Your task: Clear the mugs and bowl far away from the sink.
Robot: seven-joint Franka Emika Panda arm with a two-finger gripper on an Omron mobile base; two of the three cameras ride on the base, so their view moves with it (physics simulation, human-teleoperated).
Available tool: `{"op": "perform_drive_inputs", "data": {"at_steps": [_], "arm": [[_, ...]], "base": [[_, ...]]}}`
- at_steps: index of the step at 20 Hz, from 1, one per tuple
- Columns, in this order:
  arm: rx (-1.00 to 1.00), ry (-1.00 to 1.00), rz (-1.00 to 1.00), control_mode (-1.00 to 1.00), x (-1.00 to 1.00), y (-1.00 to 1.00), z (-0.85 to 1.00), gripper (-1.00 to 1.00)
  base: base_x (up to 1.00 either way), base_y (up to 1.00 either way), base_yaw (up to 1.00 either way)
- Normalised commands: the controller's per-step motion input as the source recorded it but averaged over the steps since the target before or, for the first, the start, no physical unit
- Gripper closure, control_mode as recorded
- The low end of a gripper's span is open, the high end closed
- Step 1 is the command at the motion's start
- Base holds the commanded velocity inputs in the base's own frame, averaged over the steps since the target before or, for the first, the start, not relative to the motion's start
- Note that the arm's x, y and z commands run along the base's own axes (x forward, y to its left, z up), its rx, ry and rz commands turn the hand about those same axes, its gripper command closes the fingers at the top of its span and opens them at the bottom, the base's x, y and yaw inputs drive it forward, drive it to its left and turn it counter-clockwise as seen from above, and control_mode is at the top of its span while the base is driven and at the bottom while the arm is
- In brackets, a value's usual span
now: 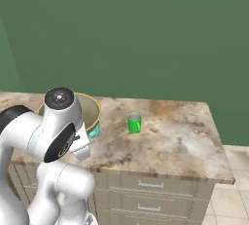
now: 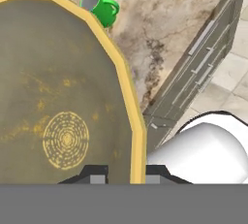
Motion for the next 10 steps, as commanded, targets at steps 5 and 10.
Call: {"op": "perform_drive_inputs", "data": {"at_steps": [5, 10], "arm": [[0.0, 0.0, 0.0, 1.0, 0.0, 0.0, 0.0, 1.0], [0.0, 0.0, 0.0, 1.0, 0.0, 0.0, 0.0, 1.0]], "base": [[0.53, -0.4, -0.4], [0.56, -0.49, -0.33]]}}
